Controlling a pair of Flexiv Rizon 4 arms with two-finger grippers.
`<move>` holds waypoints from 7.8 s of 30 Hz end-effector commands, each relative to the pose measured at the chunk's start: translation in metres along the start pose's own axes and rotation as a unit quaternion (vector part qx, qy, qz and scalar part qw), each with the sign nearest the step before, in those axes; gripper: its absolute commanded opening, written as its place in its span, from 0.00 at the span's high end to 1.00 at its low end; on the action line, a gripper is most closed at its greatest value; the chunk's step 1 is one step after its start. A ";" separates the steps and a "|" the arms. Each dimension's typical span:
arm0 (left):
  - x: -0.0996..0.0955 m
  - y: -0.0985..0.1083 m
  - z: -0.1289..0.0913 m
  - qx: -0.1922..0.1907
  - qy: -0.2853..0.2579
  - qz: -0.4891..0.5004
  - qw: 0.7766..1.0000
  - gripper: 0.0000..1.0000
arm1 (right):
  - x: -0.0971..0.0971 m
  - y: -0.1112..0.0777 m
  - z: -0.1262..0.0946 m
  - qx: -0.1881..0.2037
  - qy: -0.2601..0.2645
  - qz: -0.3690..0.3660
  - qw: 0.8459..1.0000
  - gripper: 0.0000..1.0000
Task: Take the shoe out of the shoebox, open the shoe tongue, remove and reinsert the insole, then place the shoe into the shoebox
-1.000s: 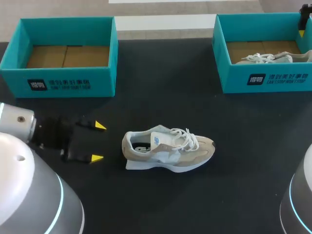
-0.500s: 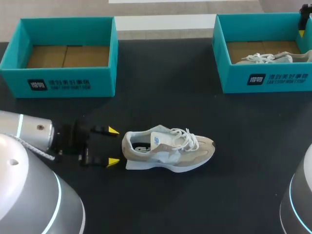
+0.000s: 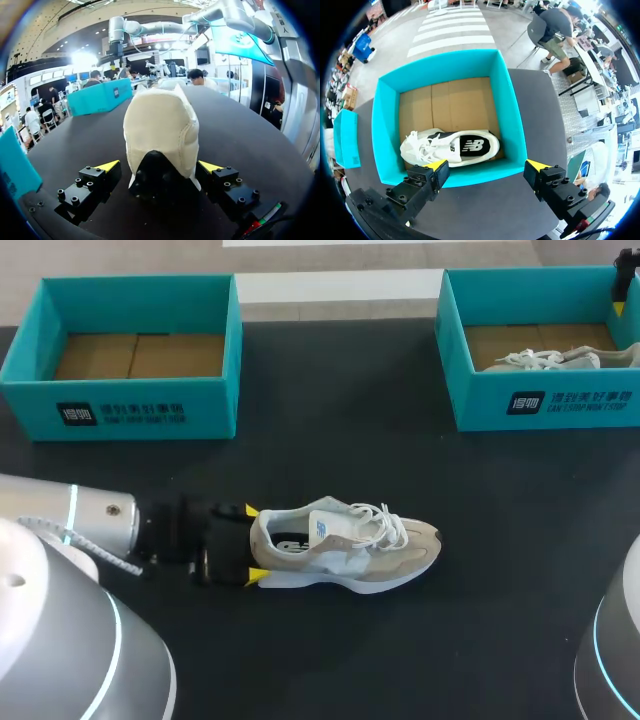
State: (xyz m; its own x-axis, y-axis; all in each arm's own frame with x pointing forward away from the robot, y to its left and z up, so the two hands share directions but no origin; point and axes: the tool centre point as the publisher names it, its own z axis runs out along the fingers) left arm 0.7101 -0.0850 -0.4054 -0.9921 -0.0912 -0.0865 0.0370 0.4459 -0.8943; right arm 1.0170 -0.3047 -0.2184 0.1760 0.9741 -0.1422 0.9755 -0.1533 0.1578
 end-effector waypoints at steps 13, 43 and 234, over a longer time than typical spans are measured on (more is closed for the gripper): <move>0.000 0.007 0.033 -0.005 -0.006 0.003 1.000 0.00 | 0.000 -0.001 0.000 -0.002 0.001 0.000 1.000 0.00; 0.025 0.008 0.016 0.001 -0.038 -0.016 0.999 1.00 | 0.000 -0.001 0.000 -0.002 0.001 0.000 1.000 0.00; 0.017 0.004 0.015 0.014 0.015 -0.026 0.999 1.00 | 0.252 -0.196 -0.087 -0.053 0.006 0.011 0.999 0.00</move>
State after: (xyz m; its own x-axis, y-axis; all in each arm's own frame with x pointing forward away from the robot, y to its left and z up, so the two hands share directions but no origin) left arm 0.6971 -0.0956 -0.4145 -0.9960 -0.0857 -0.0253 -0.0126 0.4149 -0.9098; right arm 0.8757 -0.0311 -0.1978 0.2106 0.9710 -0.1134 0.9549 -0.1794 0.2367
